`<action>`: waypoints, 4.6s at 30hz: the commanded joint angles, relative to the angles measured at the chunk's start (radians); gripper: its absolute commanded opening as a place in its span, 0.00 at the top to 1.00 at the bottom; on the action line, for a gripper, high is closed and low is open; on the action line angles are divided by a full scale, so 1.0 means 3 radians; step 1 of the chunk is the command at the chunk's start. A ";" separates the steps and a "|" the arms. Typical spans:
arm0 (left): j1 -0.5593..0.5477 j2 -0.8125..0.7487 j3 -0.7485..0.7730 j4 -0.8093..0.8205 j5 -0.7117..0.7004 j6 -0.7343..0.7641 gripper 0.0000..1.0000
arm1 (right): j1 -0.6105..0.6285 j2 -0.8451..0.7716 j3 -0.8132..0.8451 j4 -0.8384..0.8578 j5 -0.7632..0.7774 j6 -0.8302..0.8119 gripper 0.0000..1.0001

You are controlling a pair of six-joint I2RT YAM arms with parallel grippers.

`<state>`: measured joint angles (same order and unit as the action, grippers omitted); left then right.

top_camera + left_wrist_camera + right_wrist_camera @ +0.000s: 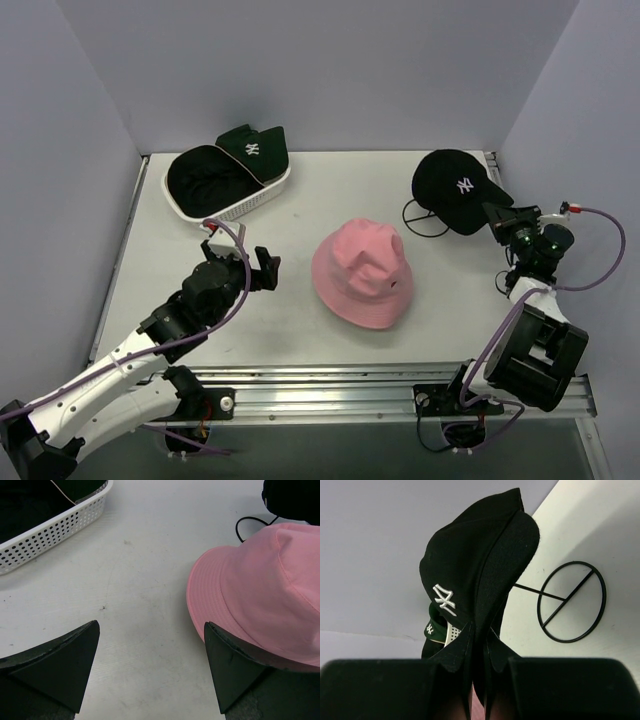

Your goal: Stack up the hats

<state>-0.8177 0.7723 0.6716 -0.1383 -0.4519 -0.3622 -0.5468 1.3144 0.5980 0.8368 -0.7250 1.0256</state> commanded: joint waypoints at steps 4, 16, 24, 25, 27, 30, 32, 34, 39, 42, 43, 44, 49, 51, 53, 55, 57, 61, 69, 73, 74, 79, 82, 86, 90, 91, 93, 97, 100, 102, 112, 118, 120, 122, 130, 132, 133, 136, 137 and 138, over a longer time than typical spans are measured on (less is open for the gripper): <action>-0.0030 -0.0064 0.0032 0.0159 -0.0099 0.0062 0.06 | -0.0069 0.0185 -0.0168 0.0744 -0.0114 0.0063 1.00; -0.0051 0.0018 0.0057 0.0169 -0.0130 0.0103 0.06 | -0.0151 0.0752 -0.0326 0.1628 -0.0278 0.0421 1.00; -0.0061 0.0028 0.0057 0.0175 -0.0150 0.0118 0.06 | -0.0146 0.0901 -0.0316 0.1562 -0.0237 0.0299 1.00; -0.0066 0.0028 0.0057 0.0175 -0.0151 0.0118 0.06 | -0.0151 0.0921 -0.0321 0.1572 -0.0227 0.0304 1.00; -0.0071 0.0028 0.0057 0.0170 -0.0156 0.0123 0.06 | -0.0146 0.0972 -0.0311 0.1572 -0.0227 0.0319 1.00; -0.0076 0.0028 0.0067 0.0175 -0.0150 0.0123 0.06 | -0.0131 0.1039 -0.0285 0.1537 -0.0217 0.0340 1.00; -0.0082 0.0028 0.0073 0.0164 -0.0140 0.0128 0.06 | -0.0125 0.1090 -0.0260 0.1455 -0.0196 0.0335 1.00; -0.0092 0.0023 0.0073 0.0169 -0.0140 0.0128 0.06 | -0.0110 0.1146 -0.0250 0.1450 -0.0196 0.0334 1.00; -0.0102 0.0003 0.0078 0.0159 -0.0140 0.0134 0.06 | -0.0100 0.1253 -0.0260 0.1649 -0.0201 0.0569 1.00; -0.0112 -0.0007 0.0073 0.0159 -0.0145 0.0134 0.06 | -0.0095 0.1325 -0.0265 0.1705 -0.0191 0.0626 1.00; -0.0112 -0.0013 0.0078 0.0149 -0.0145 0.0134 0.06 | -0.0095 0.1361 -0.0270 0.1731 -0.0191 0.0661 1.00; -0.0117 -0.0008 0.0078 0.0149 -0.0145 0.0134 0.06 | -0.0095 0.1386 -0.0275 0.1751 -0.0181 0.0682 1.00; -0.0128 -0.0028 0.0073 0.0149 -0.0166 0.0144 0.06 | -0.0090 0.1646 -0.0347 0.2170 -0.0186 0.0988 1.00; -0.0138 -0.0028 0.0078 0.0144 -0.0171 0.0149 0.06 | -0.0090 0.1729 -0.0367 0.2405 -0.0181 0.1147 1.00; -0.0138 -0.0033 0.0078 0.0144 -0.0166 0.0154 0.06 | -0.0079 0.1816 -0.0362 0.2543 -0.0201 0.1198 1.00; -0.0148 -0.0028 0.0083 0.0144 -0.0176 0.0159 0.06 | -0.0074 0.1847 -0.0352 0.2549 -0.0212 0.1188 1.00; -0.0153 -0.0023 0.0078 0.0144 -0.0181 0.0159 0.06 | -0.0084 0.1847 -0.0357 0.2580 -0.0222 0.1188 1.00; -0.0158 -0.0013 0.0078 0.0149 -0.0196 0.0169 0.06 | -0.0105 0.1781 -0.0337 0.2682 -0.0268 0.1229 0.98; -0.0179 -0.0007 0.0078 0.0144 -0.0263 0.0185 0.06 | -0.0212 0.1520 -0.0454 0.2590 -0.0268 0.1265 0.63; -0.0189 0.0018 0.0073 0.0159 -0.0304 0.0200 0.06 | -0.0309 0.1214 -0.0449 0.1939 -0.0314 0.1107 0.49; -0.0194 0.0038 0.0068 0.0164 -0.0314 0.0205 0.06 | -0.0335 0.1127 -0.0434 0.1708 -0.0299 0.0889 0.47; -0.0204 0.0074 0.0088 0.0149 -0.0340 0.0210 0.06 | -0.0355 0.0432 -0.0158 -0.0079 -0.0074 -0.0027 0.44; -0.0209 0.0054 0.0078 0.0154 -0.0360 0.0205 0.06 | -0.0376 0.0135 -0.0015 -0.0706 0.0090 -0.0355 0.43; -0.0214 0.0044 0.0093 0.0185 -0.0416 0.0175 0.06 | -0.0366 -0.0152 0.0047 -0.0989 0.0106 -0.0524 0.44; -0.0214 0.0176 0.0358 0.0022 -0.0340 0.0057 0.06 | -0.0177 -0.0525 0.0408 -0.1550 0.0294 -0.0984 0.44; -0.0214 0.0232 0.0440 -0.0040 -0.0355 0.0011 0.06 | -0.0090 -0.0652 0.0506 -0.1840 0.0376 -0.1096 0.44; -0.0209 0.0467 0.0756 -0.0274 -0.0548 -0.0025 0.06 | 0.0262 -0.0786 0.0690 -0.2062 0.0539 -0.1398 0.44; -0.0128 0.0800 0.1207 -0.0464 -0.0698 -0.0035 0.06 | 0.0866 -0.1134 0.1110 -0.2513 0.1000 -0.1675 0.44; 0.0209 0.0979 0.1544 -0.0577 -0.0383 -0.0066 0.06 | 0.1264 -0.1277 0.1223 -0.2620 0.1010 -0.1787 0.45; 0.0500 0.1102 0.1662 -0.0623 -0.0086 -0.0127 0.06 | 0.1692 -0.1308 0.1340 -0.2697 0.1138 -0.1960 0.45; 0.1932 0.2353 0.2490 -0.0710 0.1071 -0.0276 0.00 | 0.3244 -0.1563 0.1305 -0.2958 0.1936 -0.2396 0.46; 0.1994 0.3105 0.3175 -0.0741 0.1036 0.0092 0.09 | 0.3336 -0.1916 0.1238 -0.2948 0.1845 -0.2442 0.46; 0.2000 0.3387 0.3435 -0.0792 0.1046 0.0159 0.14 | 0.3341 -0.2074 0.1233 -0.2927 0.1773 -0.2396 0.46; 0.2000 0.3612 0.3585 -0.0838 0.1046 0.0210 0.16 | 0.3347 -0.2202 0.1187 -0.2922 0.1757 -0.2360 0.46; 0.2010 0.4342 0.4137 -0.0817 0.1041 0.0292 0.23 | 0.3342 -0.2668 0.1085 -0.2866 0.1823 -0.2319 0.46; 0.2015 0.4471 0.4347 -0.0848 0.1061 0.0307 0.25 | 0.3347 -0.2673 0.1075 -0.2881 0.1803 -0.2329 0.46; 0.2015 0.4583 0.4403 -0.0853 0.1077 0.0318 0.27 | 0.3342 -0.2668 0.1075 -0.2886 0.1798 -0.2335 0.46; 0.2015 0.4793 0.4613 -0.0874 0.1067 0.0338 0.29 | 0.3347 -0.2648 0.1059 -0.2891 0.1788 -0.2340 0.46; 0.2015 0.4834 0.4699 -0.0899 0.1056 0.0333 0.29 | 0.3347 -0.2648 0.1059 -0.2897 0.1788 -0.2340 0.46; 0.2015 0.4875 0.4720 -0.0899 0.1056 0.0328 0.30 | 0.3347 -0.2648 0.1059 -0.2892 0.1783 -0.2340 0.46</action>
<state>-0.2195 2.2070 2.0113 -0.4019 -0.1440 -0.2794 0.4526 0.5110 0.9176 -0.0719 -0.1879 0.3237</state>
